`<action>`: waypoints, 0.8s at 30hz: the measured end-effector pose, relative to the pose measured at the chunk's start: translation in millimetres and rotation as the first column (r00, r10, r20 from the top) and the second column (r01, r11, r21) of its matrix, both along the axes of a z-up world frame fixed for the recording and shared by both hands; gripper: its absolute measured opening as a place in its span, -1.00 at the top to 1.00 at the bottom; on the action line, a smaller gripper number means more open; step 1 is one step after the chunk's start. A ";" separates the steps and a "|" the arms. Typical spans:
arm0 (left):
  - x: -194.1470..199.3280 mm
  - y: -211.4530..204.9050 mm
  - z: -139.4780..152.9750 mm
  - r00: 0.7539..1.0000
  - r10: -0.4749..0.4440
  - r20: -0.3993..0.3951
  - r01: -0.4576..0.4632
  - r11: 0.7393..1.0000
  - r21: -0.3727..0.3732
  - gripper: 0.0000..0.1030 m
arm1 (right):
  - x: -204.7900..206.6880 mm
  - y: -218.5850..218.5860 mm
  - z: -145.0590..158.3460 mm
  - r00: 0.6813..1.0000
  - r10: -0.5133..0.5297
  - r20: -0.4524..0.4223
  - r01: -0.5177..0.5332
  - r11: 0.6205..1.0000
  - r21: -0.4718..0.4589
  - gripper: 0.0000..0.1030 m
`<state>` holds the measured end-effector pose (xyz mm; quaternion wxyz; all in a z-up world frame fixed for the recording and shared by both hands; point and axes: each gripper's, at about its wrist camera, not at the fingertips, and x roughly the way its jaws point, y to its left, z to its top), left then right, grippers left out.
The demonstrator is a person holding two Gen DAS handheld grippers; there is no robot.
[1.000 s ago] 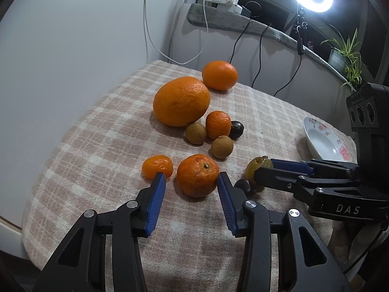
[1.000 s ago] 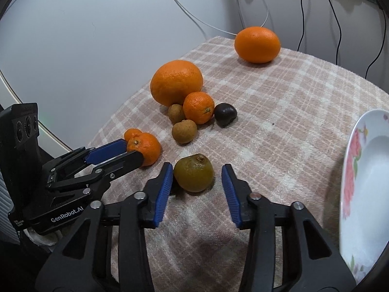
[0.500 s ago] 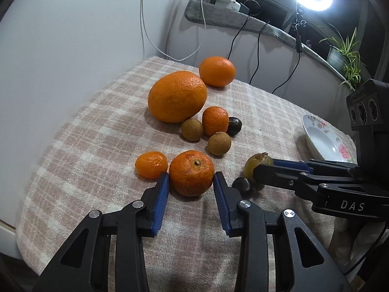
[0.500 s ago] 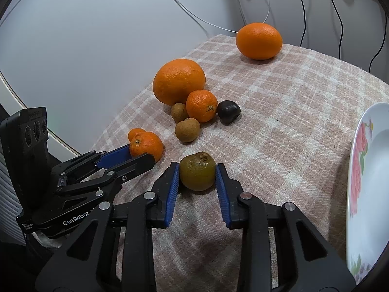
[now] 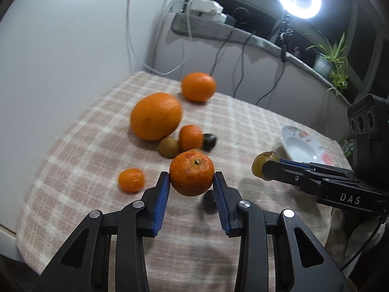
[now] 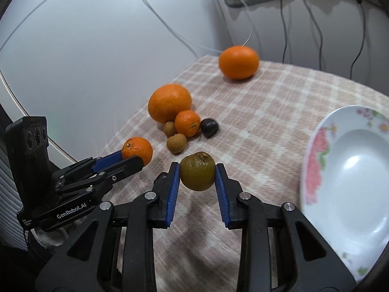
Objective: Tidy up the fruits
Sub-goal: 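Carry the tangerine with the left tool while the right tool carries the kiwi over the plate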
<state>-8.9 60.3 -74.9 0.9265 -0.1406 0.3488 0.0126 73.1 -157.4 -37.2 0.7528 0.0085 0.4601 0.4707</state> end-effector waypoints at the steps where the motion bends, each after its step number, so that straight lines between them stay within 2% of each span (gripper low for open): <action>1: 1.6 -3.6 2.4 1.000 -0.012 0.006 0.012 1.000 0.001 0.32 | 0.0 -4.0 2.5 1.000 -0.008 0.008 0.008 1.000 0.000 0.41; 11: 18.3 -45.7 16.0 0.989 -0.137 0.049 0.139 0.990 -0.021 0.32 | 12.2 -68.4 21.0 0.988 -0.135 0.069 0.137 0.991 -0.013 0.41; 24: 46.2 -100.2 27.3 0.957 -0.278 0.080 0.281 0.959 -0.031 0.32 | 29.3 -133.1 27.4 0.951 -0.287 0.113 0.294 0.955 -0.044 0.41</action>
